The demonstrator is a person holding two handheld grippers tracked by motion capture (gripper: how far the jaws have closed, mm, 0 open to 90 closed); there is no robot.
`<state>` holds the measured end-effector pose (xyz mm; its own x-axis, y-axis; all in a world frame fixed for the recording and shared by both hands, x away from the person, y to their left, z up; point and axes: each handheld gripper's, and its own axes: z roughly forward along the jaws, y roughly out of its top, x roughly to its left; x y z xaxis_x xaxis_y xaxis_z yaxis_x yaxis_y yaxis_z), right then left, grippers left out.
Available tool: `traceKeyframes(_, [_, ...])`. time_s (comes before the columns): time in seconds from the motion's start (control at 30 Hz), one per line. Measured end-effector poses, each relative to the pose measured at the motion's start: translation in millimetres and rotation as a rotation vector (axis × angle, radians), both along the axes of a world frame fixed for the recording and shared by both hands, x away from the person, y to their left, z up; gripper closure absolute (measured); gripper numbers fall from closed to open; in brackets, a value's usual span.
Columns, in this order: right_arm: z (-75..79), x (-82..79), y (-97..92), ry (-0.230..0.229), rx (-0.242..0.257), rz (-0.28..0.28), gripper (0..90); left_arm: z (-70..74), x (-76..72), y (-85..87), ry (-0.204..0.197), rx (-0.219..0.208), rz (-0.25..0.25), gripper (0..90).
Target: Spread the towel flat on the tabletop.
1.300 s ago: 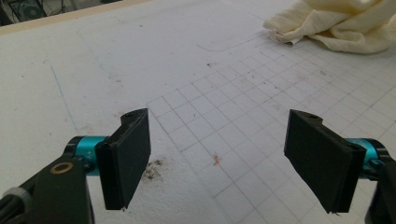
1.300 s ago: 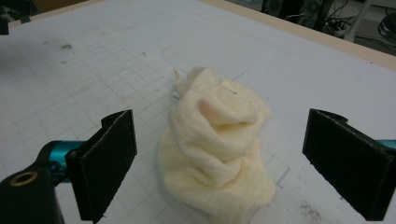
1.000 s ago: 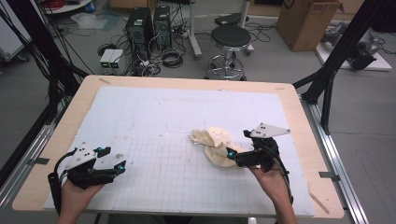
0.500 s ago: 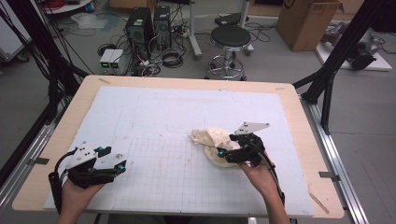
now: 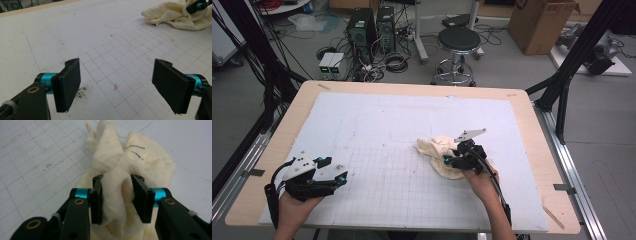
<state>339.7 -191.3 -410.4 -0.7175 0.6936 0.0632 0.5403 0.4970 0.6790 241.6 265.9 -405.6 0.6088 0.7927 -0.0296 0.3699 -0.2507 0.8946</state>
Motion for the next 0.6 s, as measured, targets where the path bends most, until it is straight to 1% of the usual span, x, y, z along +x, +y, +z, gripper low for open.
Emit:
traceKeyframes(0.03, [-1.6,1.4,-0.1,0.004,-0.002,0.002,67.9,0.0,0.0,0.0,0.000,0.000,0.000,23.5])
traceKeyframes(0.07, [-1.6,1.4,-0.1,0.004,-0.002,0.002,67.9,0.0,0.0,0.0,0.000,0.000,0.000,23.5])
traceKeyframes(0.1, [-4.0,3.4,0.1,0.020,-0.006,0.007,72.1,0.1,0.0,0.0,0.000,0.000,0.000,23.5])
traceKeyframes(0.13, [-4.4,3.8,0.3,0.024,-0.009,0.006,73.9,0.1,0.0,0.0,-0.001,0.000,-0.001,23.5])
traceKeyframes(0.23, [-4.2,4.5,-0.4,0.022,0.001,0.005,76.4,0.2,0.0,0.0,-0.001,0.001,0.001,23.5])
traceKeyframes(0.3, [-1.5,4.1,-2.2,0.020,0.017,0.006,78.1,0.4,0.0,0.3,0.000,0.002,0.001,23.5])
traceKeyframes(0.37, [2.2,3.3,-5.0,0.010,0.040,0.007,78.4,0.4,0.2,0.6,-0.001,0.004,0.003,23.5])
traceKeyframes(0.5, [13.2,-0.9,-9.6,0.000,0.098,0.005,78.5,0.7,0.4,0.8,-0.002,0.005,0.002,23.5])
traceKeyframes(0.6, [21.6,-4.6,-9.8,-0.013,0.127,0.013,78.6,0.7,0.0,0.6,-0.001,-0.001,0.002,23.5])
